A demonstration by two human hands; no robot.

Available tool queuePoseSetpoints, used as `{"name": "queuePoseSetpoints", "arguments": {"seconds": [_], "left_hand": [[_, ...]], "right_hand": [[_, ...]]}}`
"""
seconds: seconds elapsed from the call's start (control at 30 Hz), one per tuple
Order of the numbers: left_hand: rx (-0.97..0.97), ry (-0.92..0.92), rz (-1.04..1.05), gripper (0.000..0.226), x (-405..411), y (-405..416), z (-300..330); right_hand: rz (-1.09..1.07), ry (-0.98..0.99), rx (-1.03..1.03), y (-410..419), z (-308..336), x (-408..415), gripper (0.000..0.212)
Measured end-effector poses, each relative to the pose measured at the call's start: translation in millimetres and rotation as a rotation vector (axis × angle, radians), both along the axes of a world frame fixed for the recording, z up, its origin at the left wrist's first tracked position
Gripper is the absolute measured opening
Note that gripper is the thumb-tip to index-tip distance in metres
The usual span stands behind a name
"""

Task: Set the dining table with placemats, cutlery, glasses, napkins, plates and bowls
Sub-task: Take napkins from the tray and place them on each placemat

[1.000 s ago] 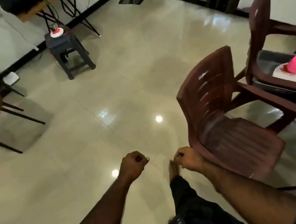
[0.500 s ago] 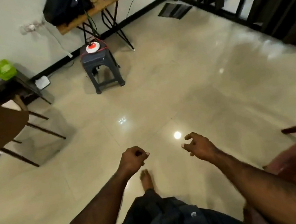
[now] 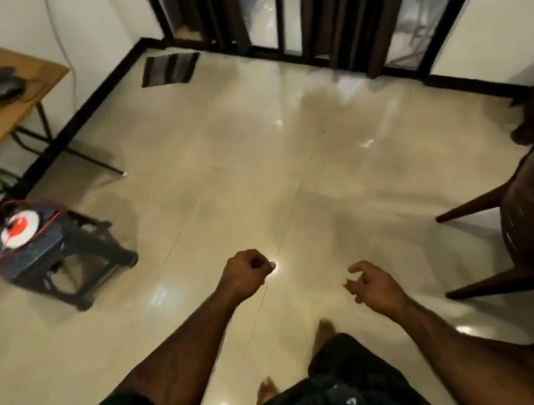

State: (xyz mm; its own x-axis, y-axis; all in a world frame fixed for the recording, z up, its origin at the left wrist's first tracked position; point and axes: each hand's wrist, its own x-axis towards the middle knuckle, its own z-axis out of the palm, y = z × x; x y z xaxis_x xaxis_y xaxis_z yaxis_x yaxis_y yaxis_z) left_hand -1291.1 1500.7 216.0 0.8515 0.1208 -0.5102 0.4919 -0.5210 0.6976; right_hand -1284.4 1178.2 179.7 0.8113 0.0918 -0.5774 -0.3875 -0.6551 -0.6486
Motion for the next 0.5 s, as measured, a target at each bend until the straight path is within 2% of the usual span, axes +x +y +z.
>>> {"name": "queuePoseSetpoints", "arguments": {"seconds": [0.13, 0.27, 0.37, 0.5], "left_hand": [[-0.007, 0.006, -0.103, 0.022, 129.2, -21.8, -17.9], [-0.027, 0.04, -0.122, 0.021, 238.1, -54.5, -26.2], [-0.029, 0.036, -0.139, 0.019, 315.0, -79.3, -18.3], [-0.049, 0.009, -0.196, 0.02, 431.9, -127.1, 0.4]], "right_hand": [[-0.159, 0.075, -0.052, -37.9, -34.4, 77.3, 0.026], [-0.265, 0.114, -0.031, -70.0, -51.8, 182.4, 0.027], [-0.276, 0.112, -0.036, -91.1, -37.3, 268.9, 0.025], [-0.312, -0.015, 0.017, -124.1, 8.9, 394.3, 0.023]]}}
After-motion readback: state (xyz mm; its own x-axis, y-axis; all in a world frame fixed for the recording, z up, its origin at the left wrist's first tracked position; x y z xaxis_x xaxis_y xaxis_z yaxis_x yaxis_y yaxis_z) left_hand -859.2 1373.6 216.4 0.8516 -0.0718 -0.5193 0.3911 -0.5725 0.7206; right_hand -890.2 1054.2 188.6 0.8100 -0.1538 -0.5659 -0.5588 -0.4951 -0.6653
